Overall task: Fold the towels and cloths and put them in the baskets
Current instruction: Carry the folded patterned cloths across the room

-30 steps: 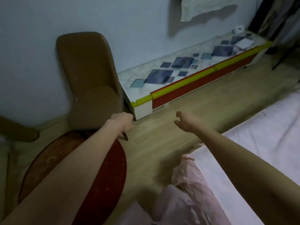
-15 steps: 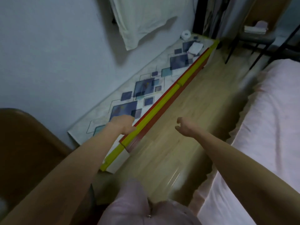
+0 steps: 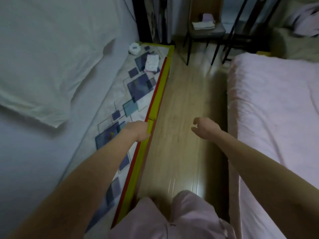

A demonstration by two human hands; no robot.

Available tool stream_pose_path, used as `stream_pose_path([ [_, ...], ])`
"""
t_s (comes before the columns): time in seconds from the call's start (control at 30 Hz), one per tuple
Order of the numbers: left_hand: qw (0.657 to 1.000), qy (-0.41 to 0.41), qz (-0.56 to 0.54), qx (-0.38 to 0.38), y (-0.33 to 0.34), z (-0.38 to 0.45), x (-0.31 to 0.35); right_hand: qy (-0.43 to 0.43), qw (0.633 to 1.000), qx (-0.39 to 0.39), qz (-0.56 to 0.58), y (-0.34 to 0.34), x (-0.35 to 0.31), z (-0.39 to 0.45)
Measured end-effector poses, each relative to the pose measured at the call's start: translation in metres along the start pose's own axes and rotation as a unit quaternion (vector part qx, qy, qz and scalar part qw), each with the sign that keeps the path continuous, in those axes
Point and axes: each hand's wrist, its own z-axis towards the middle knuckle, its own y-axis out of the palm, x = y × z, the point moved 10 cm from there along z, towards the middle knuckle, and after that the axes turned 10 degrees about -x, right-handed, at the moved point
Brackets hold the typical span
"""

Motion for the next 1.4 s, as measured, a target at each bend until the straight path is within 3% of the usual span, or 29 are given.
stream_pose_path([
  [0.17, 0.998, 0.057, 0.013, 0.011, -0.091, 0.124, 0.019, 0.029, 0.999, 0.022, 0.024, -0.074, 0.041, 0.104],
  [0.33, 0.999, 0.046, -0.007, 0.028, -0.186, 0.245, 0.020, 0.008, 0.999, 0.030, -0.025, -0.162, 0.063, 0.234],
  [0.43, 0.997, 0.035, -0.046, 0.042, -0.242, 0.286, 0.010, -0.023, 0.998, -0.007, -0.051, -0.205, 0.055, 0.299],
  [0.7, 0.982, -0.065, -0.169, 0.056, -0.331, 0.420, -0.063, -0.108, 0.986, -0.047, -0.120, -0.303, 0.014, 0.494],
  [0.93, 0.937, -0.135, -0.318, 0.042, -0.383, 0.563, -0.126, -0.159, 0.973, -0.070, -0.149, -0.359, -0.016, 0.672],
  [1.03, 0.902, -0.171, -0.396, 0.028, -0.393, 0.610, -0.151, -0.183, 0.966, -0.100, -0.150, -0.372, -0.033, 0.738],
  [1.2, 0.815, -0.228, -0.533, 0.026, -0.383, 0.675, -0.189, -0.207, 0.958, -0.150, -0.132, -0.381, -0.067, 0.840],
  [1.4, 0.647, -0.357, -0.669, 0.079, -0.347, 0.738, -0.220, -0.232, 0.950, -0.198, -0.062, -0.363, -0.116, 0.969],
])
